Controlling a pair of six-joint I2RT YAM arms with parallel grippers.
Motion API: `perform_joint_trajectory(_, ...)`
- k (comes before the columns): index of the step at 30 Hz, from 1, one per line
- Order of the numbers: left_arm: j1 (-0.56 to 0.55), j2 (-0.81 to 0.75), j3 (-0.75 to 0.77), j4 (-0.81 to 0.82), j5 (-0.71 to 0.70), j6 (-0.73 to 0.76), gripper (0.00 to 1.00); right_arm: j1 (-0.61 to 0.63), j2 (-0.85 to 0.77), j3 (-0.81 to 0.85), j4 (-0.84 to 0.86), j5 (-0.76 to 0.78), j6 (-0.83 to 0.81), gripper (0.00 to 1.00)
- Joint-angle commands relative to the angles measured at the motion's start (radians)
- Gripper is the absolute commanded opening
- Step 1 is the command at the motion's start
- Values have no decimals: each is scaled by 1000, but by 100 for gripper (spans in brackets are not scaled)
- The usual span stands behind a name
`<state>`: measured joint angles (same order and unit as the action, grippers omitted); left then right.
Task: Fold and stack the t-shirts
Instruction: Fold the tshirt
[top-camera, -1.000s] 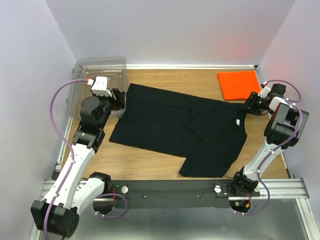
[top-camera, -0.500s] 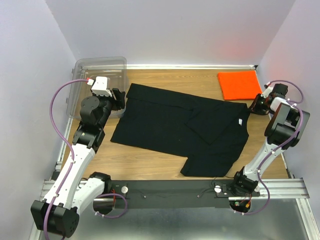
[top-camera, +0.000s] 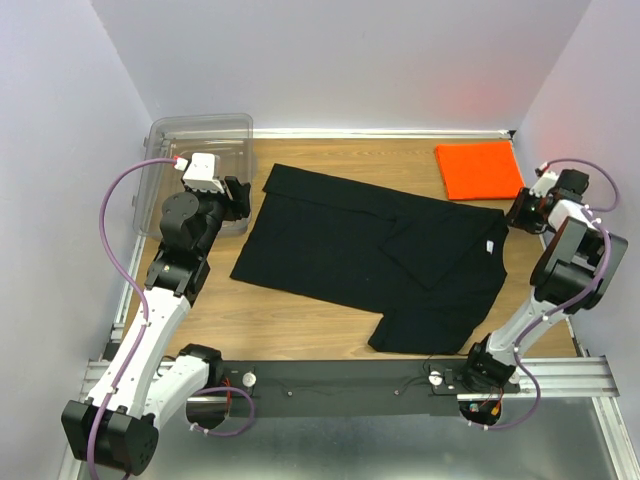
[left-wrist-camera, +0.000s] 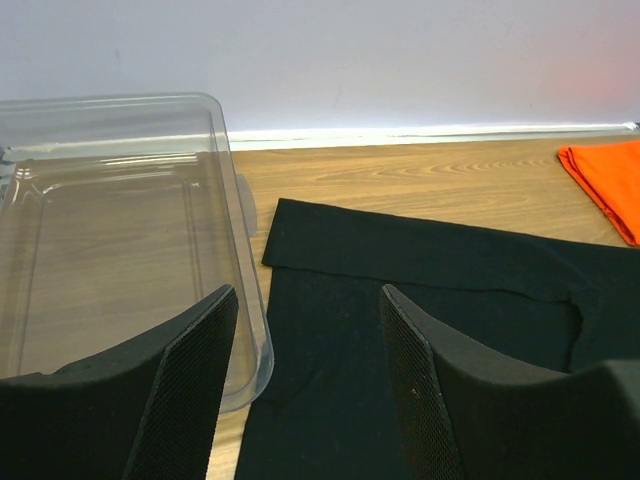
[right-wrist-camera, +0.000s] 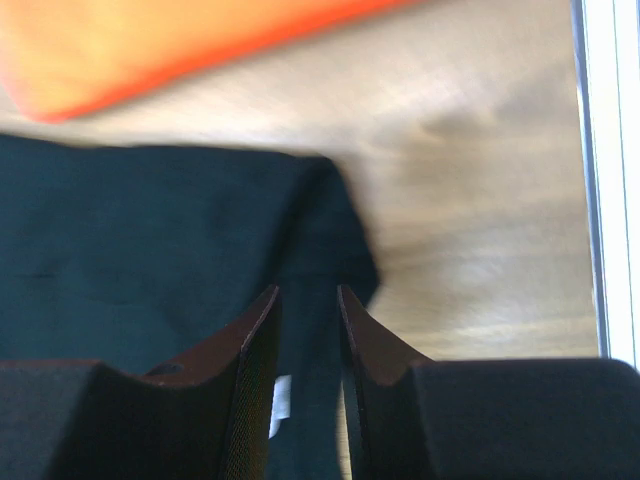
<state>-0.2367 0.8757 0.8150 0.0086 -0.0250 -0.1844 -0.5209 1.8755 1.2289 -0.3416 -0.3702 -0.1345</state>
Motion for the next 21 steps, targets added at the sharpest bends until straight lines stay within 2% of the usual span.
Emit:
perform_joint_trajectory(1,5,5,0,-1,20,-1,67,-5,-75,12,10,-163,-7,37)
perform_joint_trajectory(5,5,0,0,-2,19,-1,67,-5,-8,79,4,-220,80,37)
perform_joint_trajectory(11,5,-7,-2,-2,19,0,67,-4,132,170,1,-191,156,37)
perform_joint_trajectory(21,5,-9,1,-2,20,2,67,-4,211,215,3,-173,187,36)
